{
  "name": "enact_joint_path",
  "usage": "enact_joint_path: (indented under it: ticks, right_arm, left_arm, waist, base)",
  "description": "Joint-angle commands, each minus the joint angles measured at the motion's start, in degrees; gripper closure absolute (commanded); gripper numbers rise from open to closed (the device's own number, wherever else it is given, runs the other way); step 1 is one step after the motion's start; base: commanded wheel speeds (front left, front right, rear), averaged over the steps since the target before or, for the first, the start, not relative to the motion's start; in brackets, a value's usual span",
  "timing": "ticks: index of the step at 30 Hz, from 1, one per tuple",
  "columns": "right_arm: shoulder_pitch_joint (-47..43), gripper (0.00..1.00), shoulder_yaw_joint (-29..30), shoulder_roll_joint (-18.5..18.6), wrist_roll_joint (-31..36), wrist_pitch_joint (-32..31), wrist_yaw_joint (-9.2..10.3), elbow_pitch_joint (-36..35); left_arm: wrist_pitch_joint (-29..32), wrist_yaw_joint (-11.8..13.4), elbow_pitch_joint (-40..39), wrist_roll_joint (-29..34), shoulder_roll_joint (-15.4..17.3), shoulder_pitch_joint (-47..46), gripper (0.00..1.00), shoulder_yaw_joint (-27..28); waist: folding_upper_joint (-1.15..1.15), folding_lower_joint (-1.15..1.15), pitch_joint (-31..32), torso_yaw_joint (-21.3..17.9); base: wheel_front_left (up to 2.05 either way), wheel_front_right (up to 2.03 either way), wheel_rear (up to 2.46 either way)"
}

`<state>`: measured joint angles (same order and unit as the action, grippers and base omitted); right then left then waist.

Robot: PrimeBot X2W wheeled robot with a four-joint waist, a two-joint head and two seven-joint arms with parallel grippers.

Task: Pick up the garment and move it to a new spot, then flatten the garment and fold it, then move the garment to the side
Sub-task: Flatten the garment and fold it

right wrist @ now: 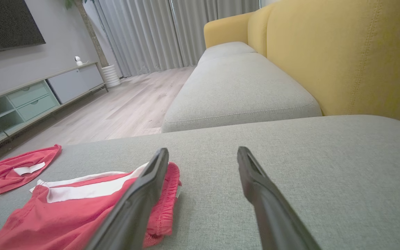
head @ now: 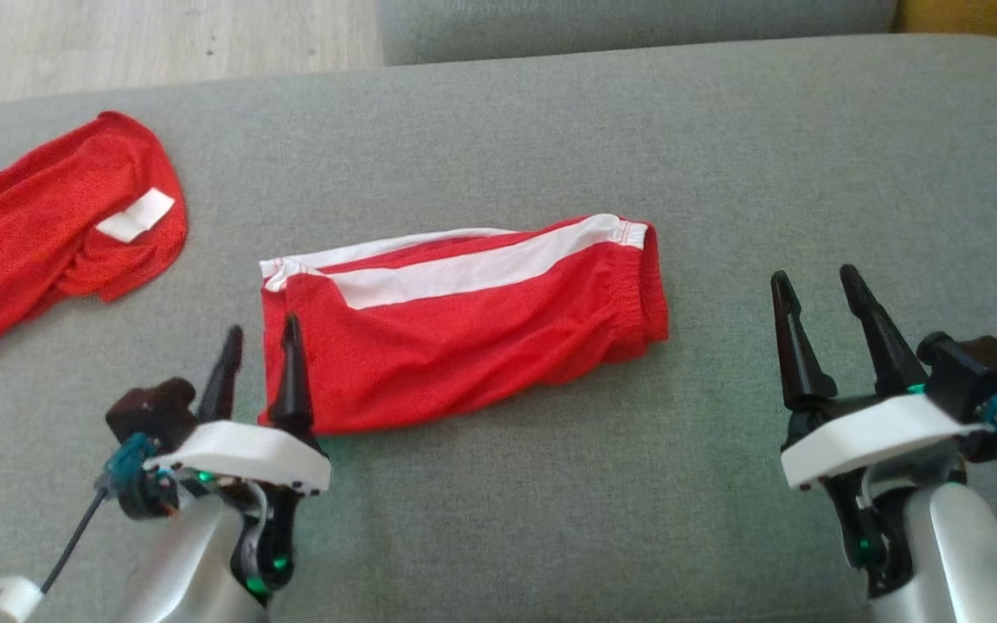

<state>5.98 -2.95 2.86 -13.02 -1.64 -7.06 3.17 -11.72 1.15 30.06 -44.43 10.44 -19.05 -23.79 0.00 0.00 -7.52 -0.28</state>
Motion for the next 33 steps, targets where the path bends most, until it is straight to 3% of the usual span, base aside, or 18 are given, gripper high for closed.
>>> enact_joint_path:
  ticks: [1, 10, 19, 33]
  right_arm:
    - [-0.06, 0.00, -0.94, 0.02, 0.47, -0.13, -0.43, -2.00]
    - [-2.01, 0.00, 0.23, 0.02, 0.88, -0.62, -0.43, -1.41]
    - [-1.37, 0.00, 0.21, 0.02, 0.91, -3.08, -0.43, 2.09]
    - [13.79, 0.00, 3.41, 0.02, 3.52, -13.88, -0.43, 20.50]
  left_arm:
    - [-1.20, 0.59, -2.62, 1.64, 2.13, -1.16, 0.00, 2.33]
    - [-2.93, 3.58, -11.88, 8.26, 4.77, 2.32, 0.00, 1.81]
    - [-2.78, 6.00, -19.20, 9.25, 6.18, 7.70, 0.00, 1.43]
    - [-2.25, 7.73, -23.97, 9.23, 5.32, 11.37, 0.00, -0.10]
  waist:
    - [0.00, 0.00, 0.40, 0.18]
    - [0.00, 0.00, 3.67, 2.01]
    - [0.00, 0.00, 5.19, 5.91]
    - [0.00, 0.00, 3.99, 13.76]
  base:
    - [0.00, 0.00, 0.00]
    - [0.00, 0.00, 0.00]
    - [0.00, 0.00, 0.00]
    - [0.00, 0.00, 0.00]
